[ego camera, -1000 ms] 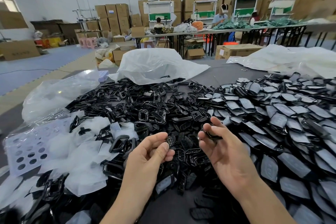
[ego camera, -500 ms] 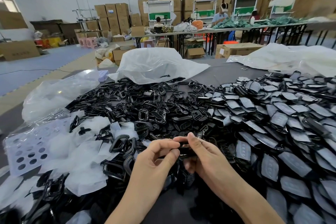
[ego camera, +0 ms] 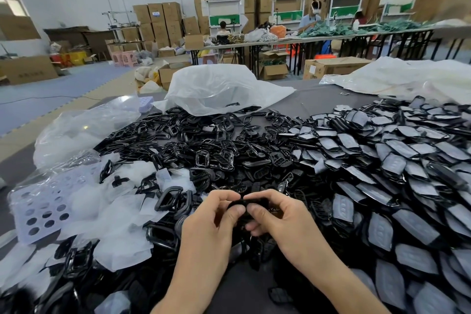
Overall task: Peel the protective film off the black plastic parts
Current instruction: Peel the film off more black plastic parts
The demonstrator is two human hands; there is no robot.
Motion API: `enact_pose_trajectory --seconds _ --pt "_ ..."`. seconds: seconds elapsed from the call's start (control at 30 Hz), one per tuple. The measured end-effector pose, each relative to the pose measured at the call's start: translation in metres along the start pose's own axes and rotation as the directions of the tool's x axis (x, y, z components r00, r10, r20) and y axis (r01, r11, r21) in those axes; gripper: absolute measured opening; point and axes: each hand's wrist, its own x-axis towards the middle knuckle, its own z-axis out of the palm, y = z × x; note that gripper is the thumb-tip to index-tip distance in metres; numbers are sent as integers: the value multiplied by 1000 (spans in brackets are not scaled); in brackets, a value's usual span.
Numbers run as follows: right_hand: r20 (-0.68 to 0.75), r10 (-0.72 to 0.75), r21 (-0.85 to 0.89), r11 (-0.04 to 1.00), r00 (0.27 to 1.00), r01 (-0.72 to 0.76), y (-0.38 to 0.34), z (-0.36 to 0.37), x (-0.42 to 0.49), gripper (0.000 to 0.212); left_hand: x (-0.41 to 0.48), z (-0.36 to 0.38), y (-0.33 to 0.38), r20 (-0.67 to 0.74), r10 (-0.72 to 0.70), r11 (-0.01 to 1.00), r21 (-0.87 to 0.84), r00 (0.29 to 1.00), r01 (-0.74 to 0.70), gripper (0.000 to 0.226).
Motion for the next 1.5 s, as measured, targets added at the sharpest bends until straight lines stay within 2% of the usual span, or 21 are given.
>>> enact_pose_trajectory --seconds 0.13,0.17,0.2,0.27,0.33,0.43,0.57,0.63,0.7,0.8,0.87,0.93,1.0,1.07,1.13,1.2,1.27,1.37,1.43,1.5 --pt "-104 -35 -45 999 994 31 2 -6 2 19 6 -11 0 -11 132 977 171 991 -128 11" --pt "-145 -40 -43 998 989 34 3 -9 4 17 8 -17 -1 37 158 961 223 987 -162 5" --pt "-187 -40 -38 999 981 34 4 -12 6 16 9 -23 -1 140 182 927 305 973 -217 7" --pt "-266 -36 -22 999 963 31 7 -18 10 14 9 -30 -3 418 187 781 486 889 -393 27" --pt "-317 -36 -16 999 948 32 11 -22 13 12 6 -31 -6 553 105 664 580 827 -472 38" --pt "-334 -44 -22 999 942 39 17 -23 14 12 4 -28 -9 573 50 664 593 818 -456 36" --pt "-327 -53 -27 999 943 46 18 -23 13 13 5 -27 -10 556 73 670 588 828 -453 22" --pt "-334 -55 -27 998 941 49 18 -24 13 13 8 -27 -8 485 89 749 543 870 -380 11" --pt "-335 -53 -25 999 941 47 18 -24 13 12 11 -29 -8 365 99 782 546 926 -299 12" --pt "-333 -55 -26 998 941 49 17 -24 12 12 13 -32 -11 169 142 699 680 975 -220 21" --pt "-331 -57 -35 998 942 48 17 -24 12 13 12 -32 -10 101 181 669 717 978 -198 23" --pt "-328 -58 -41 998 943 47 17 -23 12 13 11 -32 -9 138 251 662 698 958 -274 15" --pt "-329 -56 -34 998 943 47 17 -23 12 13 9 -32 -9 270 282 630 672 921 -390 21" --pt "-329 -52 -24 999 943 47 17 -23 12 13 6 -30 -11 408 231 592 661 883 -461 29" --pt "-330 -49 -17 999 943 46 17 -24 13 13 6 -29 -12 484 149 571 670 862 -474 32" --pt "-328 -46 -13 999 943 44 17 -23 13 13 6 -28 -14 508 73 574 682 858 -453 27" --pt "-326 -41 -7 999 945 40 17 -22 13 13 6 -25 -15 515 96 591 659 852 -465 16" --pt "-317 -29 5 999 948 32 16 -21 12 14 5 -20 -8 414 209 761 500 886 -413 4" --pt "-313 -20 30 999 949 32 14 -20 12 14 4 -19 -3 289 192 890 351 938 -290 7" --pt "-310 -10 67 997 951 32 11 -19 11 14 3 -17 0 228 148 965 182 962 -191 15"
